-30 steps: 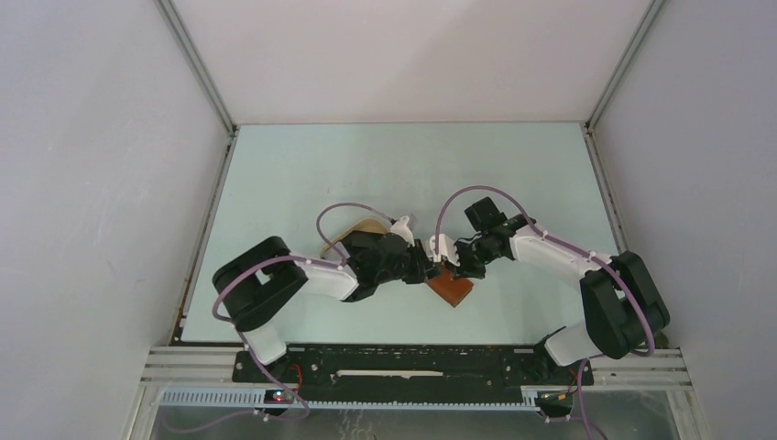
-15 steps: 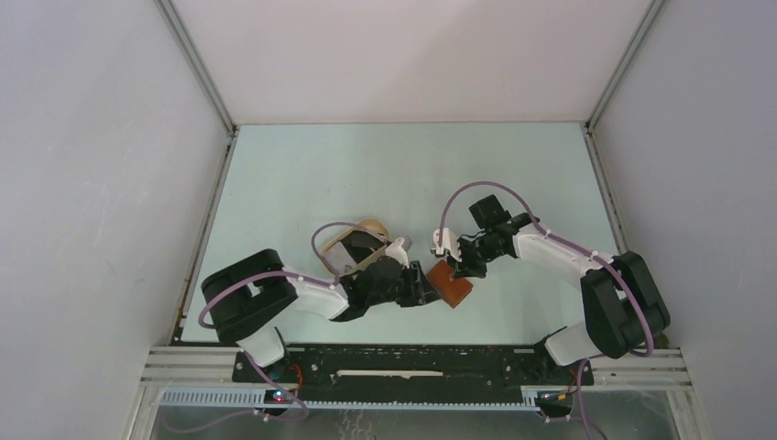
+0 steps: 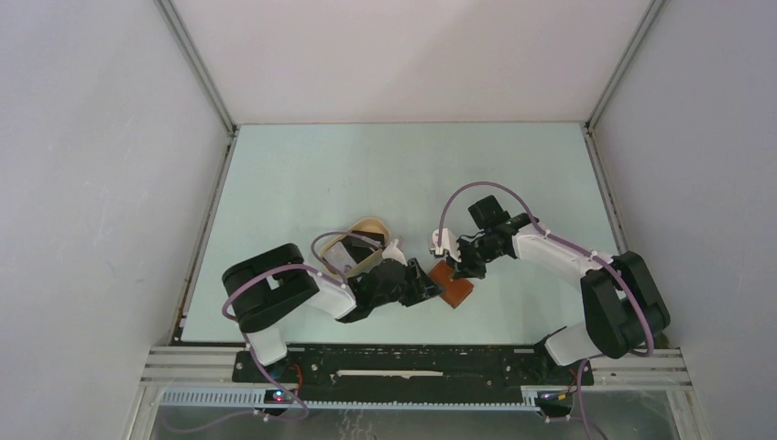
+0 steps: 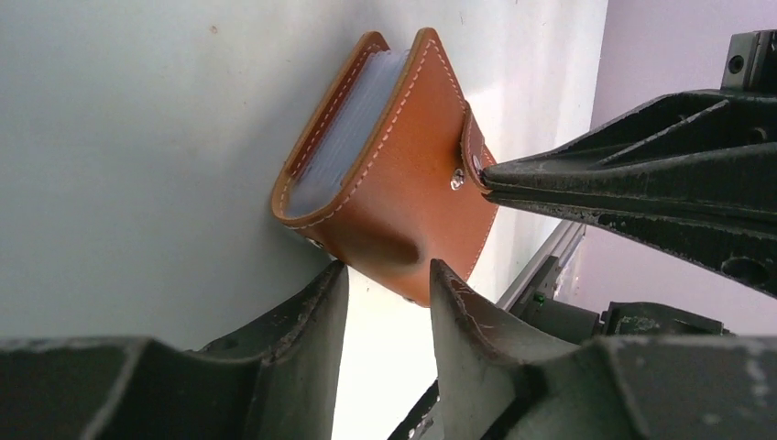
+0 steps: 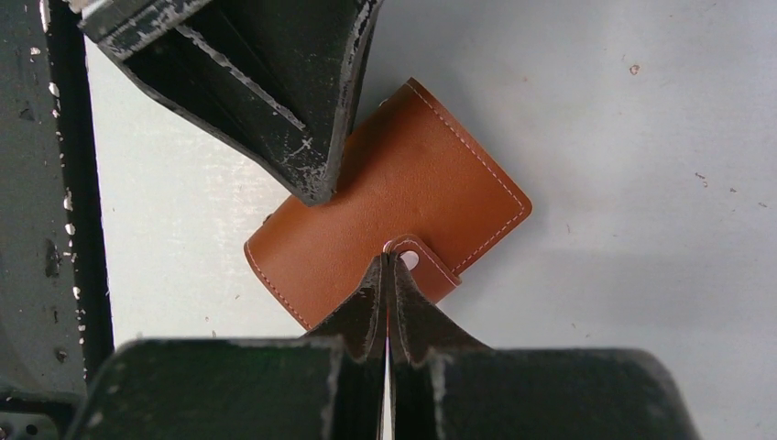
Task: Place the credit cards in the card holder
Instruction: Close the card holder at the center of the board.
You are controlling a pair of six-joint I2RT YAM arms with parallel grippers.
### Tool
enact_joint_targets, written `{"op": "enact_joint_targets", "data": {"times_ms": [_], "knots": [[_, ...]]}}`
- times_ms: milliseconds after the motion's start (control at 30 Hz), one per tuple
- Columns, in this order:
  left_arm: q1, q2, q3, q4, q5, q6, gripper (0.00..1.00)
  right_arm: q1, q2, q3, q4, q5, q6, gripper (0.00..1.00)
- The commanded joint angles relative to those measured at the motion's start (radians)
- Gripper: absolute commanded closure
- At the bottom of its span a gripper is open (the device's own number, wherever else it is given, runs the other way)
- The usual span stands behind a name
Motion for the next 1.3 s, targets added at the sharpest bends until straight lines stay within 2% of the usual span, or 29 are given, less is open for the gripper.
{"op": "enact_joint_targets", "data": {"times_ms": [0, 333, 800, 1267], "knots": [[-0.003, 0.06, 0.038, -0.035, -0.037, -0.03, 0.58, 0.017, -0.024, 0.017, 0.004, -0.04, 0.007, 1.0], [-0.001, 0.072, 0.04, -0.057, -0.052, -0.027, 0.66, 0.028, -0.016, 0.017, -0.021, -0.023, -0.016, 1.0], [0.002, 0.066, 0.035, -0.057, -0.065, -0.023, 0.65, 0.024, -0.007, 0.035, -0.1, -0.066, -0.069, 1.0], [0.002, 0.06, 0.036, -0.048, -0.056, -0.014, 0.67, 0.049, 0.064, 0.053, -0.089, 0.006, -0.022, 1.0]]}}
